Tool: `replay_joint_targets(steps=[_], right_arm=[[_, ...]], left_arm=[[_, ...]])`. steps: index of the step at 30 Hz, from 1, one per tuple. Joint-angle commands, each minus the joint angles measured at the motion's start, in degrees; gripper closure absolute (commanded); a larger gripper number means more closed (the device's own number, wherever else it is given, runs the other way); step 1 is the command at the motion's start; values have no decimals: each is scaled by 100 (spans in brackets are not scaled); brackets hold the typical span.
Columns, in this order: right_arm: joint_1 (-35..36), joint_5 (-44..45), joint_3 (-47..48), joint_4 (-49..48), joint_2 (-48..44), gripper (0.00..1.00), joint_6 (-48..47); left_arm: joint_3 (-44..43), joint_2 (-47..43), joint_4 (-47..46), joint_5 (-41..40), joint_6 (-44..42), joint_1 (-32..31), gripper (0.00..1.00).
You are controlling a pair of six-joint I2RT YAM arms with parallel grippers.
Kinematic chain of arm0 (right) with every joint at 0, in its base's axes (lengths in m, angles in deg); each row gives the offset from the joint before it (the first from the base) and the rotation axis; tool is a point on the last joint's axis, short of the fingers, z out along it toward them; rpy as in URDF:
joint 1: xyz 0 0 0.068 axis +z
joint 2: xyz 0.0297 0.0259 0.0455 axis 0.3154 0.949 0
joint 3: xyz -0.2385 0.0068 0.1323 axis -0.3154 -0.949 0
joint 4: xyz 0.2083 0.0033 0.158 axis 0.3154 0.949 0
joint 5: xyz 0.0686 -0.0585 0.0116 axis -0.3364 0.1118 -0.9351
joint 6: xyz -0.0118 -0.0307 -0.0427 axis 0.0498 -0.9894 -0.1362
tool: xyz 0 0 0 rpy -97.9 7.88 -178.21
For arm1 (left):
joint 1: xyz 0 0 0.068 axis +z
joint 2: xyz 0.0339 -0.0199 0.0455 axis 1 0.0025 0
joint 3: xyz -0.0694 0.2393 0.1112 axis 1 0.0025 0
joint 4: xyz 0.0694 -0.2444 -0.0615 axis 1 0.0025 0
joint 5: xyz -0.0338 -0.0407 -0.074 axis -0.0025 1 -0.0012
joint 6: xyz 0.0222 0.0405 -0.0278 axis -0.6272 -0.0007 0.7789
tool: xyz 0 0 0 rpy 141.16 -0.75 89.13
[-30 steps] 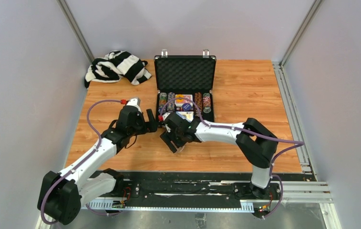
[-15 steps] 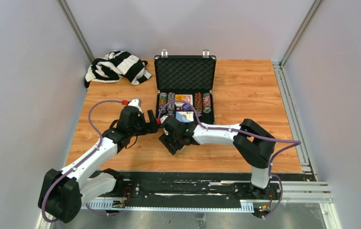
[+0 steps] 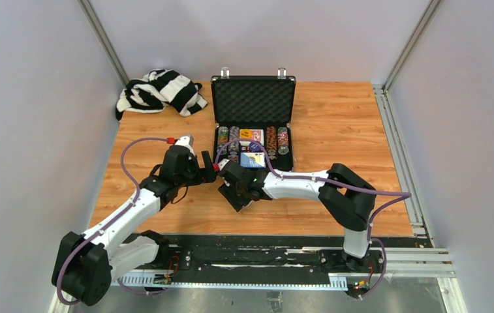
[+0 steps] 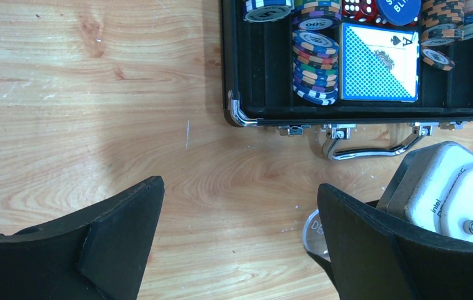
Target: Pack up texas hold em set
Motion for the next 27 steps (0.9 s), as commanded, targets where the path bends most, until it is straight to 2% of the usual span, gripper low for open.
replay_joint_targets(steps=[1, 16, 27], right_arm=[[78, 212, 46, 231, -125, 47, -26], [-145, 371, 626, 564, -428, 47, -378], [-937, 215, 1524, 773, -10, 47, -804]], left_arm=[[35, -83, -153, 77, -5, 30, 2], [56, -49, -205, 105, -25, 29, 2], [11, 47, -163, 47, -88, 31, 2]])
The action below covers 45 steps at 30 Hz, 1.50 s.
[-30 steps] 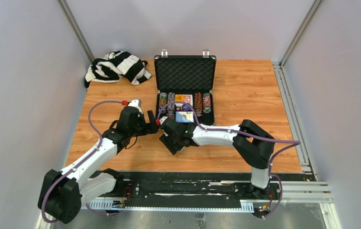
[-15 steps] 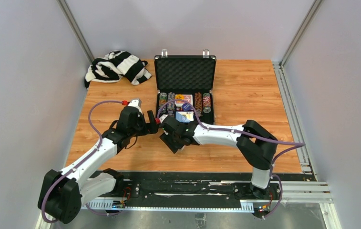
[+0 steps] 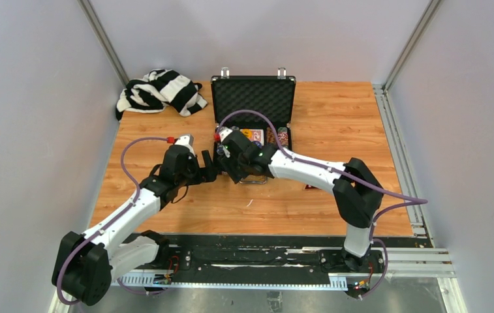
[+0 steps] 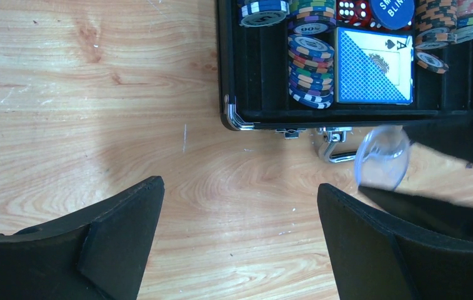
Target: Pack up texas hold em set
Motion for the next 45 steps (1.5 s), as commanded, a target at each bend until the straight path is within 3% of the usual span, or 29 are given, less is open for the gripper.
replay_joint_targets(steps=[1, 9, 17, 21, 25, 35, 40, 45], right_arm=[[-424, -13, 526, 188, 263, 47, -297], [-1067, -227, 1026, 295, 798, 46, -423], [-1226, -356, 1039, 299, 1248, 43, -397], [-1226, -281, 1019, 291, 1068, 33, -416], [-1244, 114, 842, 296, 560, 32, -492], [-2046, 429, -1159, 151, -1471, 32, -123], [-2702, 354, -2512, 114, -2236, 32, 183], [-2884, 547, -3309, 162, -2762, 30, 138]], left_arm=[[9, 47, -89, -17, -84, 28, 2], [-4, 224, -214, 102, -108, 27, 2], [-35, 432, -302, 168, -176, 23, 3], [-35, 422, -343, 181, -240, 29, 2], [-45, 439, -368, 201, -225, 24, 2], [-39, 318, -493, 477, -278, -43, 2], [-208, 571, -596, 391, -312, -564, 1], [-335, 952, -837, 406, -278, -977, 0]])
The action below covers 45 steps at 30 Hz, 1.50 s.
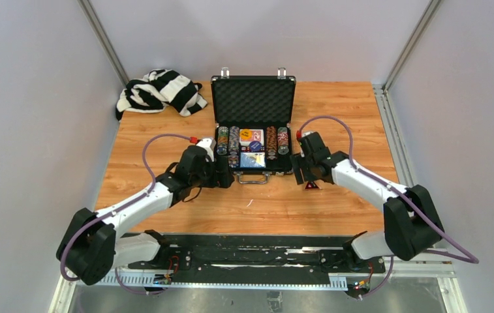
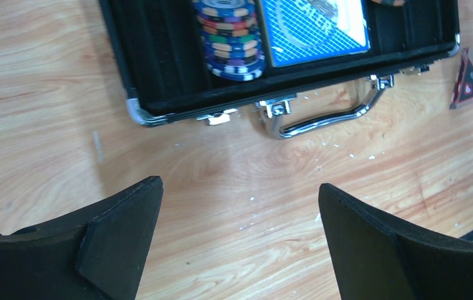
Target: Pack up texas hold em set
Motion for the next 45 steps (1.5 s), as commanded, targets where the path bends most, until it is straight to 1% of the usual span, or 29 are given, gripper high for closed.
replay_joint_targets(steps=[1, 6, 14, 21, 25, 33, 36, 40, 45], right_arm=[[-169, 133, -552, 85, -436, 29, 87], [-327, 11, -648, 116, -486, 27, 36], [-381, -298, -246, 402, 230, 23, -42], [-618, -633, -78, 587, 575, 22, -68], [-636, -835, -48, 714, 728, 22, -87], [-636, -874, 41, 807, 929, 22, -96], [-636, -867, 72, 834, 995, 23, -91], [-635, -800, 108, 900, 1090, 29, -62], [-634, -770, 120, 931, 1116, 33, -52]], left_arm=[[-244, 295, -376, 72, -57, -290, 0], [-273, 346, -459, 137, -81, -351, 1], [-274, 228, -356, 12, -136, -351, 2], [-283, 281, -346, 24, -152, -352, 2], [-296, 367, -401, 38, -144, -347, 2], [-272, 337, -380, 39, -135, -347, 2], [-248, 265, -359, -43, -144, -347, 2], [-243, 249, -347, -54, -144, -347, 2], [-239, 250, -347, -24, -144, -347, 2]])
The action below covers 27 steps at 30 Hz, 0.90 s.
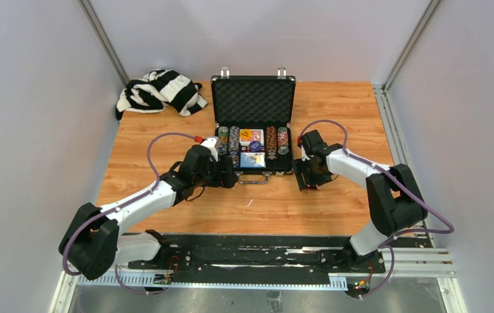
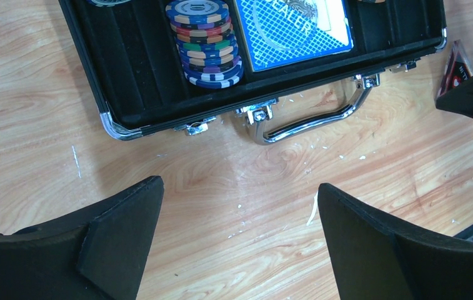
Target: Pack up texas hold em set
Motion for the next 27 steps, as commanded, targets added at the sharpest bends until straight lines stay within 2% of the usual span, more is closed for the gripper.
replay_joint_targets(steps=[1, 10, 16, 27], right_arm=[[-68, 145, 48, 244, 139, 34, 1], [-59, 318, 76, 294, 139, 43, 90], [9, 373, 110, 291, -183, 44, 99], [247, 468, 945, 642, -486, 45, -2]], left_arm=[[-114, -124, -56, -57, -85, -41, 2], [-109, -175, -35, -89, -94, -44, 2], [-122, -202, 8, -116, -112, -41, 2], [-140, -210, 23, -158, -65, -41, 2]])
